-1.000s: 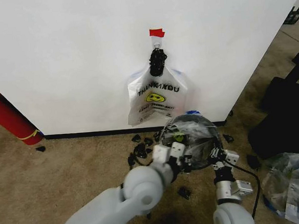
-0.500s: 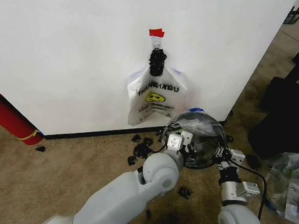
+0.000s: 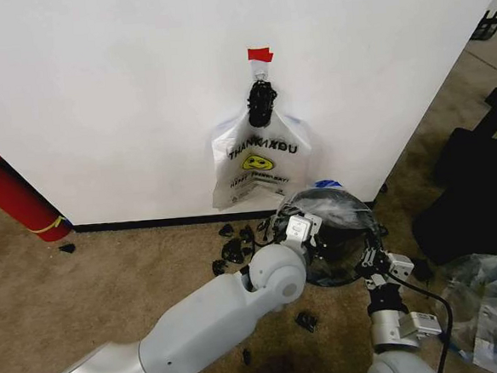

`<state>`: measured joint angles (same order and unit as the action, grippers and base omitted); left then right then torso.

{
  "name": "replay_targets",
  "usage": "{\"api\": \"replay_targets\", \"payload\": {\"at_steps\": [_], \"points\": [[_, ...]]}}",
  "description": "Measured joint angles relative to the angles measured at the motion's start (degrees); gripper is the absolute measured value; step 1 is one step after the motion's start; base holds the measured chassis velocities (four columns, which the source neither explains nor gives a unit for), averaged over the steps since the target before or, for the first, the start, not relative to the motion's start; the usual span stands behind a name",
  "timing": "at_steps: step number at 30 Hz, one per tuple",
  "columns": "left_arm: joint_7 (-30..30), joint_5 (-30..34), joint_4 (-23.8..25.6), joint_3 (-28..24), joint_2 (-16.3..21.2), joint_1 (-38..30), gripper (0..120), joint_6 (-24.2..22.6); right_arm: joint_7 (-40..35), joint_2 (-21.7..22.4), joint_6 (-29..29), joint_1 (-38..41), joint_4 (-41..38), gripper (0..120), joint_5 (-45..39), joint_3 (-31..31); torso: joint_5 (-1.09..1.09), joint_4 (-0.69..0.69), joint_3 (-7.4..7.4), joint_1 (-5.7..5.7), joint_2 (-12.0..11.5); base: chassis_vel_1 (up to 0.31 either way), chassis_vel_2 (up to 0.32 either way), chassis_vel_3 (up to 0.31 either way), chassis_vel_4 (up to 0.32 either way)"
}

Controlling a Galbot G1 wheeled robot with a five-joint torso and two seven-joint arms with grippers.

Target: Pick up the garbage bag from the wall and place it over the trash bin.

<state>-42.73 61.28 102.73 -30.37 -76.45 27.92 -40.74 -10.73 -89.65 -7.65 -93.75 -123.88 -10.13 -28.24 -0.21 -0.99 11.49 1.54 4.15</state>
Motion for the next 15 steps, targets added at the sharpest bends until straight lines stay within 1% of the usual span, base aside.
{"api": "replay_targets", "payload": {"at_steps": [3, 9, 15], "points": [[-0.3, 0.2, -1.0, -0.4, -0.9, -0.2, 0, 0.0, -0.2, 0.1, 0.3, 0.0, -0.3, 0, -0.5, 0.0, 0.00, 0.00, 0.00, 0.00, 0.0, 0.000, 0.000, 0.000, 0.000], [-0.5, -0.2, -4.3, -1.2, -3.1, -1.0, 0, 0.5, -0.5, 0.2, 0.8, 0.0, -0.9, 0, -1.8, 0.0, 0.00, 0.00, 0.00, 0.00, 0.0, 0.000, 0.000, 0.000, 0.000], [-0.3, -0.9, -6.7, -1.7, -3.9, -1.5, 0, 0.8, -0.8, 0.1, 1.7, 0.0, -1.5, 0, -3.9, 0.4, 0.00, 0.00, 0.00, 0.00, 0.0, 0.000, 0.000, 0.000, 0.000]]}}
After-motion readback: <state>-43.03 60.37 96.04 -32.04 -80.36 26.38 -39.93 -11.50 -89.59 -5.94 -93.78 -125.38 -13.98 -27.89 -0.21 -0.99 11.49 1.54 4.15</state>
